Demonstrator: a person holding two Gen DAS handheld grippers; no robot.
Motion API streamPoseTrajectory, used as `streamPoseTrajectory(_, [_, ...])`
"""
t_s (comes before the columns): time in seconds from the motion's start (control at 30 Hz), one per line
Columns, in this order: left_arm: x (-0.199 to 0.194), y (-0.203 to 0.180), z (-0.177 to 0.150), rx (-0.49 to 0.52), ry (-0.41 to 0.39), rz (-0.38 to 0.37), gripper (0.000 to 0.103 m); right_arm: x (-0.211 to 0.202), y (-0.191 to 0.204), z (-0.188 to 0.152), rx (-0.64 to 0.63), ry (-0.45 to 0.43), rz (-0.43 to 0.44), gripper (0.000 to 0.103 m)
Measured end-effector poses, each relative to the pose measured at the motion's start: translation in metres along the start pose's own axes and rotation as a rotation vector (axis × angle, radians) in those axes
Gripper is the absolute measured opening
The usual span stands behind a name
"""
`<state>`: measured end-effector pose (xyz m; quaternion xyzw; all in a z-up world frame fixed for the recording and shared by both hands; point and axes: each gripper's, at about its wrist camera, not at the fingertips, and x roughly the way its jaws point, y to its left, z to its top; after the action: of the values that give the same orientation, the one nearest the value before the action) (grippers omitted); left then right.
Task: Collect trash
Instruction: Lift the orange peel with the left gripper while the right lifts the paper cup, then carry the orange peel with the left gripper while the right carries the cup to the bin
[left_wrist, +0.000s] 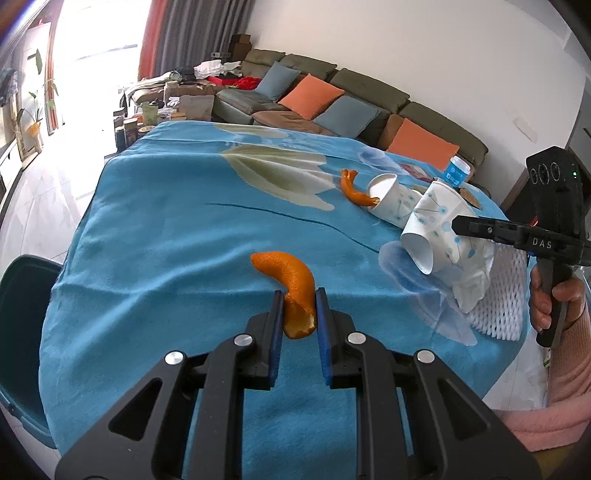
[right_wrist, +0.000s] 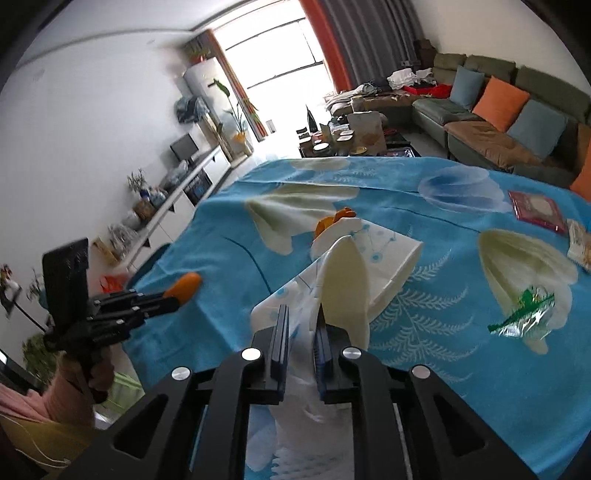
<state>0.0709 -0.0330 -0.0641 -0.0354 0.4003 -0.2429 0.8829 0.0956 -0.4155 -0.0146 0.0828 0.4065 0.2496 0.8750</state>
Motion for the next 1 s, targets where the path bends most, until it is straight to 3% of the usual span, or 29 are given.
streamPoseTrajectory(0.07, [-0.002,0.002,-0.002,-0.004,-0.002,0.003,0.017,0.0,0.008,0.002,-0.04,0.011,-0.036,0.014])
streamPoseTrajectory(0.1, [-0.003,0.003,-0.002,-0.006,-0.003,0.004,0.017,0.001,0.008,0.004,-0.051,0.021,-0.04,0.029])
streamPoseTrajectory(0.13, [-0.004,0.004,-0.003,-0.008,-0.004,0.005,0.017,0.002,0.01,0.006,-0.069,0.038,-0.041,0.036])
streamPoseTrajectory(0.37, [-0.005,0.008,-0.007,-0.025,-0.005,0.01,0.017,0.005,0.029,0.01,-0.188,0.101,-0.098,0.037])
streamPoseTrajectory(0.4, [-0.005,0.008,-0.007,-0.027,-0.005,0.009,0.017,0.006,0.03,0.011,-0.198,0.113,-0.099,0.037])
streamPoseTrajectory(0.47, [-0.005,0.009,-0.009,-0.029,-0.005,0.01,0.017,0.008,0.033,0.011,-0.213,0.128,-0.104,0.023])
streamPoseTrajectory(0.5, [-0.006,0.01,-0.009,-0.03,-0.006,0.01,0.017,0.01,0.035,0.011,-0.222,0.135,-0.107,0.01])
streamPoseTrajectory(0.57, [-0.006,0.01,-0.01,-0.032,-0.009,0.012,0.017,0.011,0.039,0.01,-0.228,0.133,-0.106,0.005])
streamPoseTrajectory(0.77, [-0.016,0.014,-0.012,-0.029,-0.026,0.026,0.017,0.001,0.05,0.012,-0.196,0.067,-0.058,0.004])
streamPoseTrajectory(1.0, [-0.036,0.017,-0.015,-0.014,-0.055,0.047,0.017,0.006,0.087,0.012,-0.194,0.018,0.056,0.004])
